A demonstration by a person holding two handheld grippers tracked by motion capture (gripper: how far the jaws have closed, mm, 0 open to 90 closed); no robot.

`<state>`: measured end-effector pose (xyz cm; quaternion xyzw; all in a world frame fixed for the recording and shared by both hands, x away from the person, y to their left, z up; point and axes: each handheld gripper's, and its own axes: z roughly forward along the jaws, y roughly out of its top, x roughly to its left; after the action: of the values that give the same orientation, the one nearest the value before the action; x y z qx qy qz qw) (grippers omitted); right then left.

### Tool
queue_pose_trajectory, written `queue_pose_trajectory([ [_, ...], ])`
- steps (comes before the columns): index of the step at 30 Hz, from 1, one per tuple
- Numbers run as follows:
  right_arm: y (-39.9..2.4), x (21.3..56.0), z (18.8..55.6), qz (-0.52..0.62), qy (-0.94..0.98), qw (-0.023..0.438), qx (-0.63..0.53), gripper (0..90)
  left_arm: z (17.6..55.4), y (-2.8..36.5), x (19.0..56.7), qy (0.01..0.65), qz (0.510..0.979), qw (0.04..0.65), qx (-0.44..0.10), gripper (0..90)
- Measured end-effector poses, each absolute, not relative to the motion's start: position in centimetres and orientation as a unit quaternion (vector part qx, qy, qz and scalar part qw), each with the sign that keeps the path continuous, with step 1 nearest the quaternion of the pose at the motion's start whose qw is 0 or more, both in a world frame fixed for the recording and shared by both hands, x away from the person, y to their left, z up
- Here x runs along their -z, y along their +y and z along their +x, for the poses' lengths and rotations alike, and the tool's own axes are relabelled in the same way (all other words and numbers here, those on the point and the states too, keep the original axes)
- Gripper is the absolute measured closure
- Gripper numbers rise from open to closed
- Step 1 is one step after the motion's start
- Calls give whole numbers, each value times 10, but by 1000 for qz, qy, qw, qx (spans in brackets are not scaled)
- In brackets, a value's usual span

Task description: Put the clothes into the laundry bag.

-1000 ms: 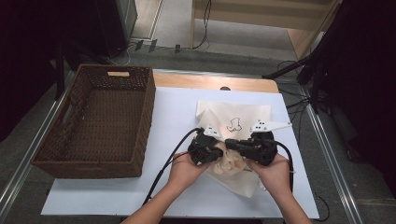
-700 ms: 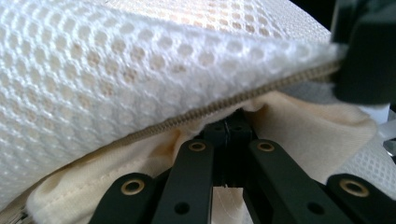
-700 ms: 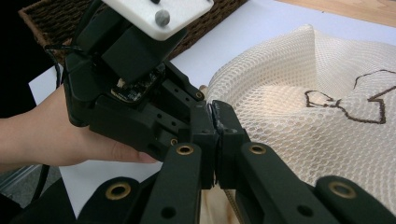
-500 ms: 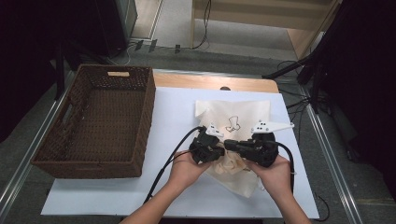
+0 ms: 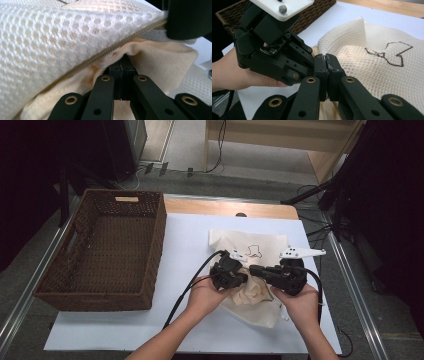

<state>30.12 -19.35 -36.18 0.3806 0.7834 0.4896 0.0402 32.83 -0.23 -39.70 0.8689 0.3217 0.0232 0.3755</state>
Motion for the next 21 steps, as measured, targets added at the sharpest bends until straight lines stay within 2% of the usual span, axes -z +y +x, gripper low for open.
queue_pose_trajectory([
  [12,-205,368,306,402,778,42,-481,895,357,-27,405,339,872,351,-35,900],
  [21,-206,372,308,409,780,46,-472,897,371,-25,416,363,865,346,-28,900],
])
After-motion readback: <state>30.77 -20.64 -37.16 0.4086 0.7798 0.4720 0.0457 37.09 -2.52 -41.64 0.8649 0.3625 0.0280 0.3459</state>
